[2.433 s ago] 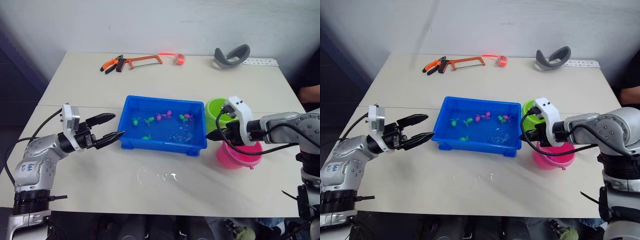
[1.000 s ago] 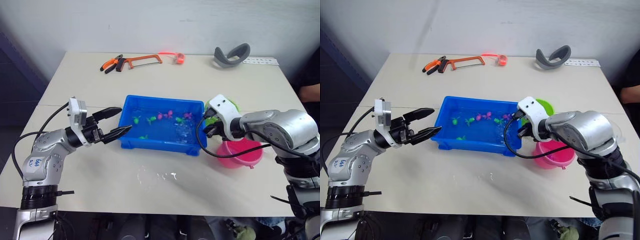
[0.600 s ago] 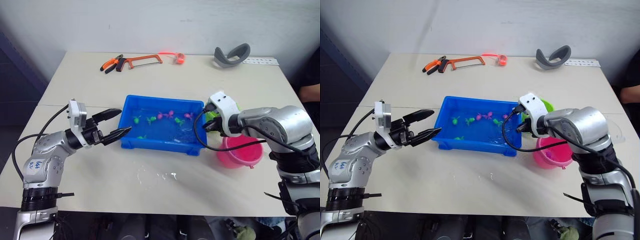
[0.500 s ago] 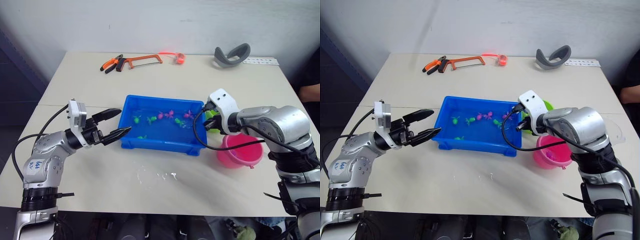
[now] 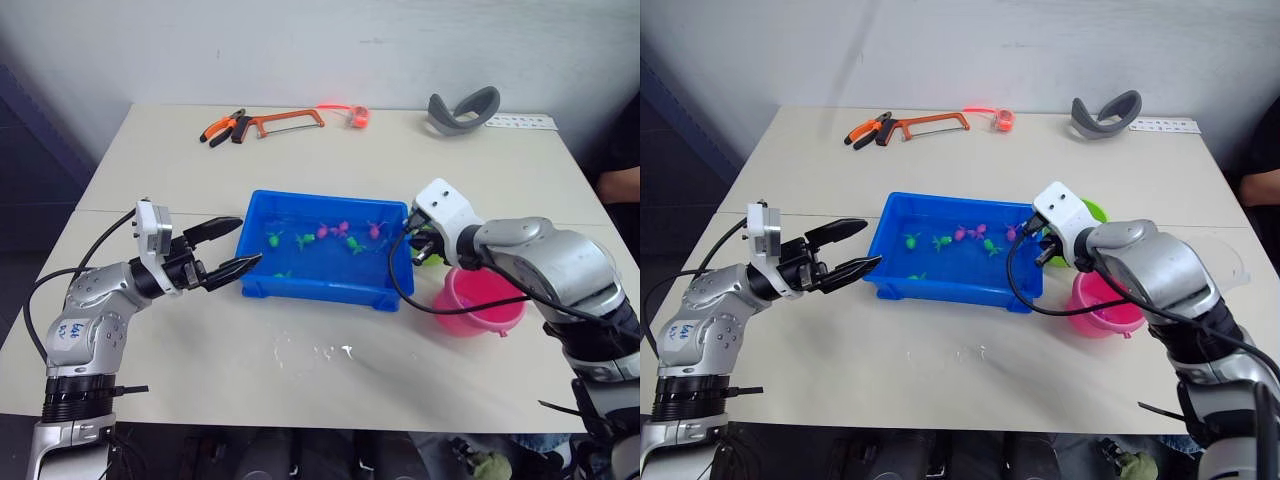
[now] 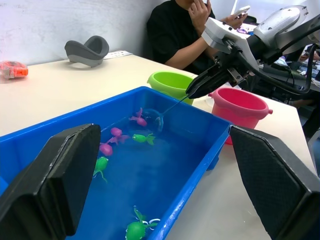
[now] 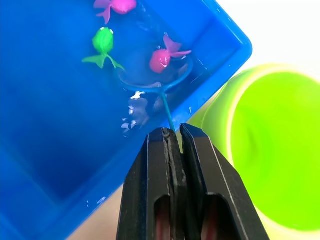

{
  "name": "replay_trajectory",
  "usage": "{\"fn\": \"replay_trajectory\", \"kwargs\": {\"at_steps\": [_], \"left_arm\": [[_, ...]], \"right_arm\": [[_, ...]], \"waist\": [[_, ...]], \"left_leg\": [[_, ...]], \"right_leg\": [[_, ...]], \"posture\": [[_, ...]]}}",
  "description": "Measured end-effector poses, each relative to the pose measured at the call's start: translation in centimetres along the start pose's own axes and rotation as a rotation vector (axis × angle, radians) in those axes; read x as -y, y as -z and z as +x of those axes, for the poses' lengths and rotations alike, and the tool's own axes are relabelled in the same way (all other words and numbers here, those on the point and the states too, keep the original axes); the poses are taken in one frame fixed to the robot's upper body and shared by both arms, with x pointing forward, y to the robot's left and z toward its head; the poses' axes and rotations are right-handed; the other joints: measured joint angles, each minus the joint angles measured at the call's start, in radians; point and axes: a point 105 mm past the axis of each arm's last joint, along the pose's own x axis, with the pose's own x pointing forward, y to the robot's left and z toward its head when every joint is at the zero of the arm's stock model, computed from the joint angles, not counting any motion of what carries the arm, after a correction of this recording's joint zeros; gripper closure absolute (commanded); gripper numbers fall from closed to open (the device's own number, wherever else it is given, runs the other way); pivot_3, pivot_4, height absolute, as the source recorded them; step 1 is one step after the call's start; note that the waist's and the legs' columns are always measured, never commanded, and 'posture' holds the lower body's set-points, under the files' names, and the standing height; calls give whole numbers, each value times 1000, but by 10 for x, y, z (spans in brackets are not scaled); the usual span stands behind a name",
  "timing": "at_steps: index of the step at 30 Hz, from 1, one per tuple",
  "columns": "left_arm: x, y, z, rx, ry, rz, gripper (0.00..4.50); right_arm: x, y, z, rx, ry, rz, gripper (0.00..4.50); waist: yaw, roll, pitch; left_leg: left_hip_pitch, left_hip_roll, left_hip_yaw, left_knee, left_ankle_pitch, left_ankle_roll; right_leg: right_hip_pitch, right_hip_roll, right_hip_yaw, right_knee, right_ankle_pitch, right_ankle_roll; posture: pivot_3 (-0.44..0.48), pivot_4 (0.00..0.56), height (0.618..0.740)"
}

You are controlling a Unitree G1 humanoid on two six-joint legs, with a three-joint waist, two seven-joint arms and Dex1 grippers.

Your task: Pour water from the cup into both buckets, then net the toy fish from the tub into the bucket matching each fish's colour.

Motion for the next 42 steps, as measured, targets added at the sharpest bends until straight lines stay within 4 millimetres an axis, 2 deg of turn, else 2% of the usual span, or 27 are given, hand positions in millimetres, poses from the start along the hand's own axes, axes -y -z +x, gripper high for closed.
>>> {"fn": "replay_trajectory", "kwargs": {"at_steps": [10, 12, 17, 20, 25, 30, 34, 42], "left_arm": [[1, 1, -1, -3, 4, -4, 46], [-1, -1, -4, 4, -8, 4, 46], [-1, -1, -5, 7, -8, 9, 46], [1, -3, -3, 8, 17, 13, 46], [6, -6, 6, 8, 78, 9, 46], [20, -12, 31, 21, 211, -3, 46], [45, -13, 51, 11, 398, -23, 46], [73, -22, 85, 62, 611, -21, 46]], "right_arm": [[0, 2, -2, 28, -23, 0, 4500], [7, -1, -10, 68, -48, 145, 4500], [13, 5, -27, 64, -117, 319, 4500], [11, 1, -54, 131, -211, 418, 4500], [2, 1, -78, 190, -288, 452, 4500], [-8, 6, -112, 333, -321, 409, 4500], [-6, 28, -140, 344, -239, 411, 4500], [10, 70, -190, 367, 45, 420, 4500]], "waist": [[-1, 0, 0], [-3, 0, 0], [-2, 0, 0], [0, 0, 0], [0, 0, 0], [4, 0, 0], [5, 0, 0], [7, 0, 0]], "left_leg": [[0, 0, 0, 0, 0, 0], [0, 1, 0, 0, 0, 0], [0, 1, 0, 0, 0, 0], [0, 1, -1, 0, 0, 0], [0, 1, -1, 0, 0, 0], [0, 0, -2, -1, 0, 0], [0, 0, -1, 0, 0, 0], [4, 0, -2, -1, 1, 1]], "right_leg": [[0, 0, 0, 0, 0, 0], [0, 0, 0, 0, 0, 0], [0, -1, 0, 0, 0, 0], [0, -1, 1, 0, 0, 0], [0, -1, 2, 0, 0, 0], [1, 0, 6, -1, 0, 0], [2, 2, 8, -1, 0, 0], [7, 3, 9, -1, 0, 0]], "posture": [[0, 150, 740], [0, 150, 740], [0, 150, 740], [0, 150, 740], [0, 150, 740], [0, 150, 740], [0, 150, 740], [0, 150, 740]]}}
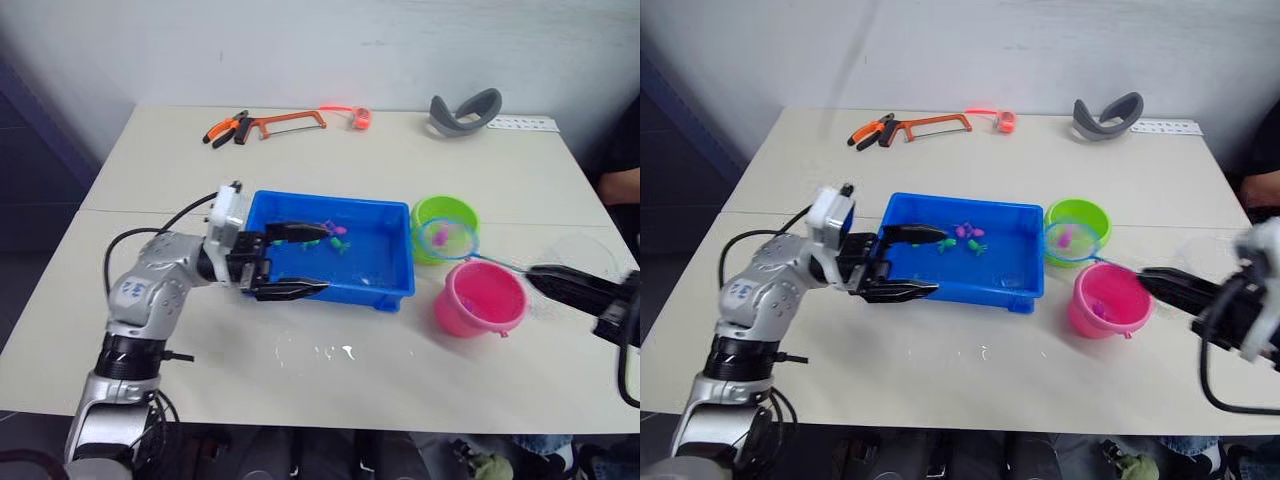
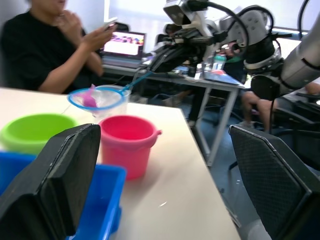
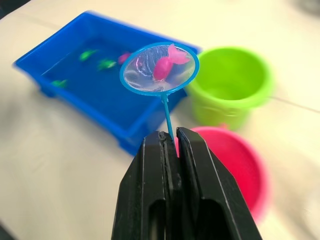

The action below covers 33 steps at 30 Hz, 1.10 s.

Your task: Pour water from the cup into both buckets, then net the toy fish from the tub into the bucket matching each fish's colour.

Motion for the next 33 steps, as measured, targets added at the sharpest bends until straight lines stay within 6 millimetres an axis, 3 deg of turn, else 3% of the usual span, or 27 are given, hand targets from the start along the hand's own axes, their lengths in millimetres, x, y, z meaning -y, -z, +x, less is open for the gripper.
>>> {"fn": "replay_trajectory", "kwargs": {"at_steps": [5, 13, 20, 24, 33], "left_arm": [[-1, 16, 8, -25, 39, -44, 46], [-3, 21, 8, -13, 46, -65, 46], [-4, 18, 10, -15, 64, -51, 46], [-4, 18, 11, -14, 65, -51, 46], [-4, 18, 11, -13, 64, -52, 46]], "right_arm": [[10, 22, -23, -44, 137, -137, 4500], [6, 44, -35, -105, 182, -428, 4500], [9, 64, -34, -138, 203, -644, 4500], [17, 66, -37, -136, 274, -839, 4500], [10, 70, -21, -118, 249, -1278, 4500]], "waist": [[-5, 0, 0], [-2, 0, 0], [-4, 1, 0], [-4, 1, 0], [-5, 1, 0]], "left_leg": [[3, 0, 1, 0, 0, 0], [11, 1, 1, -2, -1, -2], [13, 2, 2, -2, -1, -3], [13, 2, 2, -2, -1, -3], [14, 2, 3, -2, -1, -4]], "right_leg": [[1, 1, 3, 0, 0, 0], [9, 3, 5, -2, 0, 0], [9, 3, 7, -2, 0, 0], [9, 3, 8, -2, 0, 0], [9, 2, 9, -2, -1, 0]], "posture": [[0, 150, 740], [0, 150, 740], [0, 150, 740], [0, 150, 740], [0, 150, 740]]}}
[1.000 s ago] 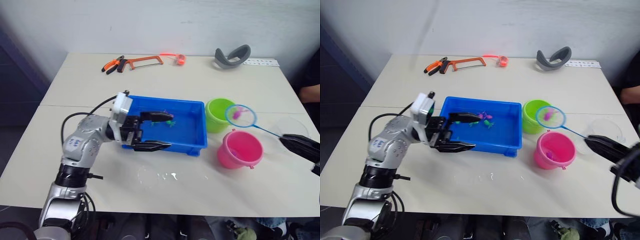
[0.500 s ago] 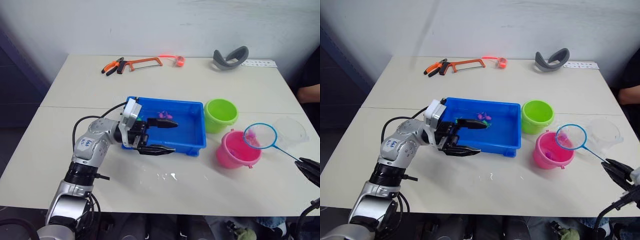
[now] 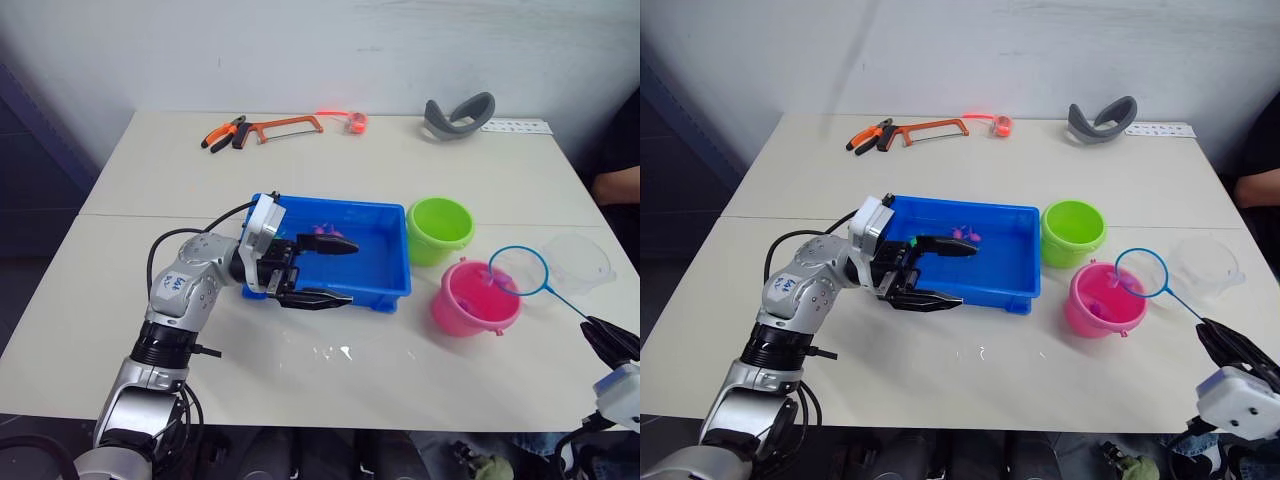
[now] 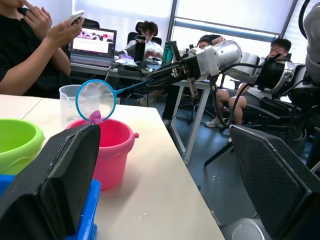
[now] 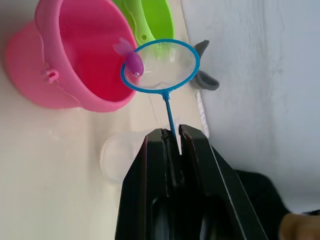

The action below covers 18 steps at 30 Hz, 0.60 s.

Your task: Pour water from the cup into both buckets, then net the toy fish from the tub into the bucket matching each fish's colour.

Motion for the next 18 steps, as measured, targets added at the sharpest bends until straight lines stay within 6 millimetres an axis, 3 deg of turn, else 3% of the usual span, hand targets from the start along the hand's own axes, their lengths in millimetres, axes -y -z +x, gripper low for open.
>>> {"fn": "replay_trajectory", "kwargs": {"at_steps": [5, 9, 14, 18], "left_arm": [[-1, -1, -2, 2, -10, 4, 46], [-4, -4, -5, 18, -47, -7, 46], [-6, -6, -7, 32, -61, -10, 46], [-6, -7, -7, 33, -63, -9, 46]], "right_arm": [[1, -4, 4, 15, -1, -262, 4500], [13, -5, 5, 28, 43, -401, 4500], [16, -1, 6, 34, 64, -429, 4500], [2, 2, 4, 53, 8, -432, 4500]], "waist": [[0, 0, 0], [-1, 0, 0], [0, 0, 0], [-1, 0, 0]], "left_leg": [[0, 0, 0, 0, 0, 0], [0, 0, 0, 0, 0, 0], [0, 0, 0, 0, 0, 0], [0, 0, 0, 0, 0, 0]], "right_leg": [[0, 0, 0, -1, -1, 0], [0, 0, 1, -1, -1, 0], [0, 0, 0, -2, -1, 0], [0, 0, 0, -2, -1, -1]], "posture": [[0, 150, 740], [0, 150, 740], [0, 150, 740], [0, 150, 740]]}}
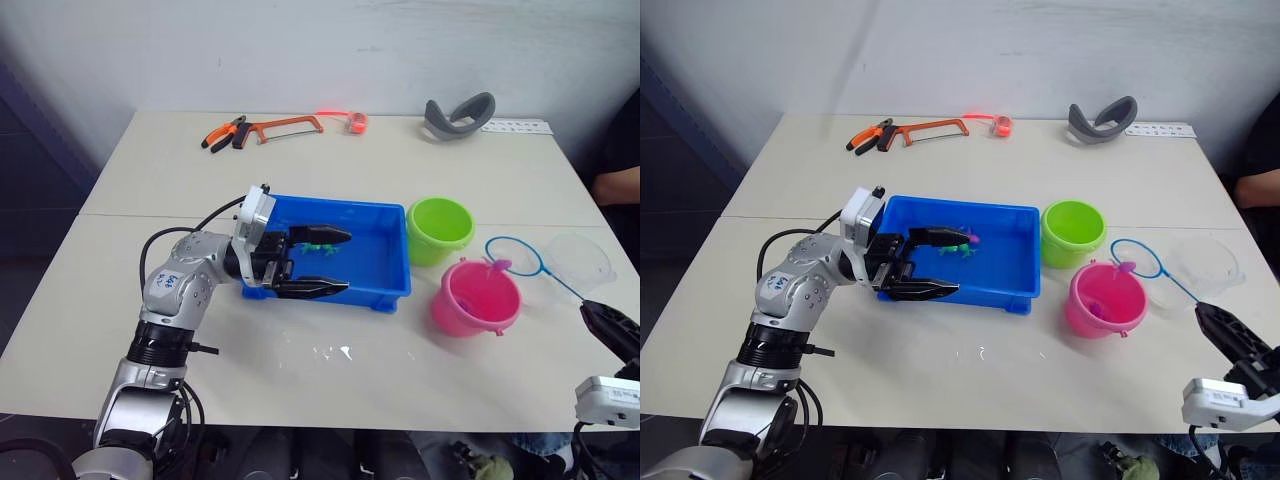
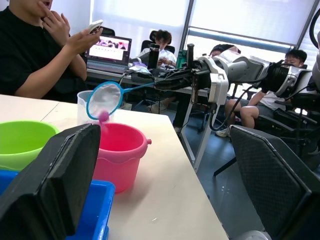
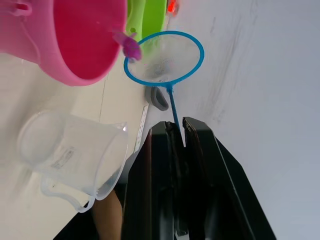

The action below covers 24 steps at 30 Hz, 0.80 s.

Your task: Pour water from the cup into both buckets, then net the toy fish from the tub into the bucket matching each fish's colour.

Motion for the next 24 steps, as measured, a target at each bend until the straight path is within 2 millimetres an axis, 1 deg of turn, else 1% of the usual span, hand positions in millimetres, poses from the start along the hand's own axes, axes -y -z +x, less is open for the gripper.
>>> {"fn": "replay_trajectory", "kwargs": {"at_steps": [3, 5, 8, 10, 13, 17, 19, 20, 22, 23, 24], "left_arm": [[0, 0, 0, 0, -1, 0, 46], [0, 0, 0, 0, -3, 1, 46], [-1, 0, 0, 1, -6, 2, 46], [-1, -1, -2, 2, -10, 4, 46], [-2, -5, -12, 18, -43, 10, 46], [-9, -17, -32, 73, -155, 27, 46], [-13, -20, -50, 77, -237, 33, 46], [-14, -17, -62, 73, -287, 27, 46], [-15, -9, -82, 52, -363, 8, 46], [-15, -5, -95, 36, -416, 5, 46], [-16, -2, -105, 25, -457, 7, 46]], "right_arm": [[-11, -5, 0, 24, -31, 23, 4500], [-16, -5, -2, 20, -46, 41, 4500], [-13, -3, -2, 10, -18, 62, 4500], [-4, -1, -1, 2, 39, 130, 4500], [9, -4, 5, 25, 103, 316, 4500], [27, -5, 14, 56, 166, 690, 4500], [36, -12, 24, 122, 144, 907, 4500], [41, -18, 31, 170, 122, 1022, 4500], [47, -30, 41, 245, 51, 1157, 4500], [51, -38, 48, 283, -11, 1229, 4500], [55, -42, 57, 307, -62, 1274, 4500]], "waist": [[-1, 0, 0], [-1, 0, 0], [-1, 0, 0], [-2, 0, 0], [-2, 0, 0], [-2, 0, 0], [-5, 0, 0], [-7, 0, 0], [-7, 0, 0], [-6, 0, 0], [-7, 0, 0]], "left_leg": [[0, 0, 0, 0, 0, 0], [0, 0, 0, 0, 0, 0], [0, 0, 0, 0, 0, 0], [0, 0, 0, 0, 0, 0], [1, 1, 0, 0, 0, 0], [1, 1, -1, 0, 0, 0], [1, 1, -1, 0, 0, 1], [1, 1, -1, 0, -1, 1], [1, 1, -1, 0, -1, 2], [1, 1, -2, 0, -1, 2], [1, 1, -2, 1, -1, 3]], "right_leg": [[0, 0, 0, 0, 0, 0], [0, 0, 0, 0, 0, 0], [0, -2, 0, 0, 0, 0], [0, -2, 0, 0, 0, 0], [1, -3, 0, 0, 0, 0], [1, -4, -1, 0, 0, 0], [1, -5, -1, 0, 0, 0], [1, -5, -1, 0, 0, 0], [1, -5, -2, 1, 0, -1], [1, -6, -3, 0, 0, -1], [1, -6, -3, 0, 0, -1]], "posture": [[0, 150, 740], [0, 150, 740], [0, 150, 740], [0, 150, 740], [0, 150, 740], [0, 150, 740], [0, 150, 740], [0, 150, 740], [0, 150, 740], [0, 150, 740], [0, 150, 740]]}}
